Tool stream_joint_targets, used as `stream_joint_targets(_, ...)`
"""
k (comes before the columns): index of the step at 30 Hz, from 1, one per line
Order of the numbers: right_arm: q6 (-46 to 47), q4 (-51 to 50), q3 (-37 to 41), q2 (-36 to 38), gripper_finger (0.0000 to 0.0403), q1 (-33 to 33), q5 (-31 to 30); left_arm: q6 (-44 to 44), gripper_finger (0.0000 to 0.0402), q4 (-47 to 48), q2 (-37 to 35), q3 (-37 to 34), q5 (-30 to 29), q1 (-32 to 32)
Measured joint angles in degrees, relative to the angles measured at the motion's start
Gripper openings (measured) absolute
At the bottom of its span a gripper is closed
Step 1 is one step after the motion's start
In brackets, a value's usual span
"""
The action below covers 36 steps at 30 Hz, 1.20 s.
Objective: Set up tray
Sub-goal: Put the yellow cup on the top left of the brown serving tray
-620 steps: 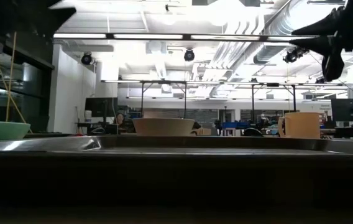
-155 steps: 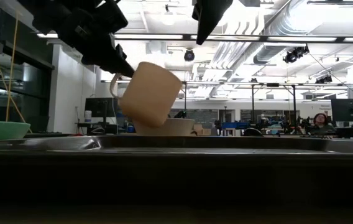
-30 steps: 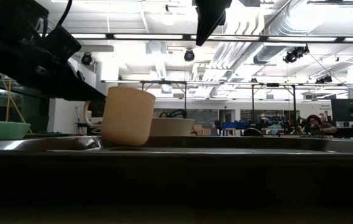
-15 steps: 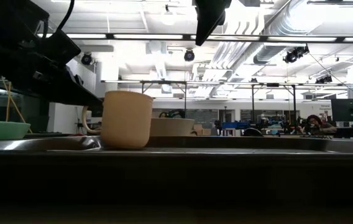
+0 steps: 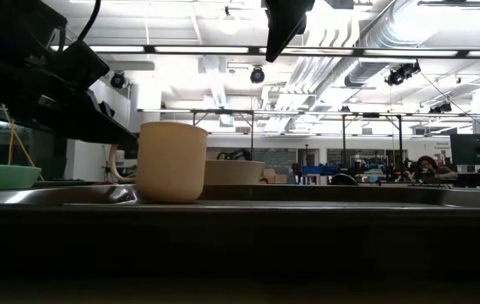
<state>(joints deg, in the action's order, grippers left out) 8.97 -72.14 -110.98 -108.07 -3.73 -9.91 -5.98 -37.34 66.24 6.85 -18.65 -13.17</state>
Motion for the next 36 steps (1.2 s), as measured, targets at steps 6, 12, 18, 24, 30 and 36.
stream_joint_targets(6,0.0,0.0,0.0,0.0,0.0000,0.0,0.0,0.2,0.0088,0.3,0.0,0.0,-0.3,0.0)
stream_joint_targets(12,0.0,0.0,0.0,0.0,0.0000,0.0,0.0,0.2,0.0088,0.3,0.0,0.0,-0.9,0.0)
stream_joint_targets(18,0.0,0.0,0.0,0.0,0.0000,0.0,0.0,-0.3,0.0088,0.3,-0.1,0.0,-1.9,0.0)
stream_joint_targets(24,0.0,0.0,0.0,0.0,0.0000,0.0,0.0,-0.3,0.0088,0.3,-0.1,0.0,-1.9,0.0)
stream_joint_targets(30,0.0,0.0,0.0,0.0,0.0000,0.0,0.0,-0.3,0.0088,0.3,-0.1,0.0,-2.1,0.0)
stream_joint_targets(36,0.0,0.0,0.0,0.0,0.0000,0.0,0.0,-0.2,0.0096,0.3,-0.1,-0.1,-3.2,0.0)
